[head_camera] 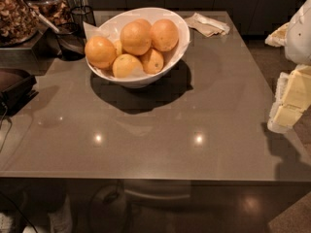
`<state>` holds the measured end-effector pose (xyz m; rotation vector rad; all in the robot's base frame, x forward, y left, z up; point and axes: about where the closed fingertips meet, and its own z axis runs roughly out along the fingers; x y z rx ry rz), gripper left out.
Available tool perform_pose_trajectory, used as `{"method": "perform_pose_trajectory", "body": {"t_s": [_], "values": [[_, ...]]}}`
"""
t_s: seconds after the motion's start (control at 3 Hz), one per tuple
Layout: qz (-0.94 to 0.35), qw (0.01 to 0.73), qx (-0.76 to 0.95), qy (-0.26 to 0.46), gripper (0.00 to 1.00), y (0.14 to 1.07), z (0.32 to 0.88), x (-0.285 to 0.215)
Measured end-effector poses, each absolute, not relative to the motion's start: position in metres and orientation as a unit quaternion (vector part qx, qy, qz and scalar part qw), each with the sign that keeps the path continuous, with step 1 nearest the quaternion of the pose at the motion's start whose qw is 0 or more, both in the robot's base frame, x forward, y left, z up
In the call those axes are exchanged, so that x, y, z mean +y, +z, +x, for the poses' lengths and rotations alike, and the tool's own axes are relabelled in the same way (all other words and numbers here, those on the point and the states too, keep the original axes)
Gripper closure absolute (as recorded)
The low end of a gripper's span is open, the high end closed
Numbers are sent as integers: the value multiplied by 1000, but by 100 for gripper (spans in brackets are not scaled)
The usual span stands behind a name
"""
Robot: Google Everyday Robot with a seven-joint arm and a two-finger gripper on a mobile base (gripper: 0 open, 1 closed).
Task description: Pick orange from white bowl
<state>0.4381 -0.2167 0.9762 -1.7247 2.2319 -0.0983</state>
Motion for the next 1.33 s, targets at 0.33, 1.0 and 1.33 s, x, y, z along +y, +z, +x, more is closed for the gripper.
{"method": "perform_pose_trajectory", "body": {"t_s": [0.33, 1.0, 1.33], "values": [[-603, 159, 781, -34, 0, 976, 438, -217], [-540, 151, 828, -14, 0, 990, 477, -185], [-524, 135, 841, -11, 0, 993, 502, -160]]}}
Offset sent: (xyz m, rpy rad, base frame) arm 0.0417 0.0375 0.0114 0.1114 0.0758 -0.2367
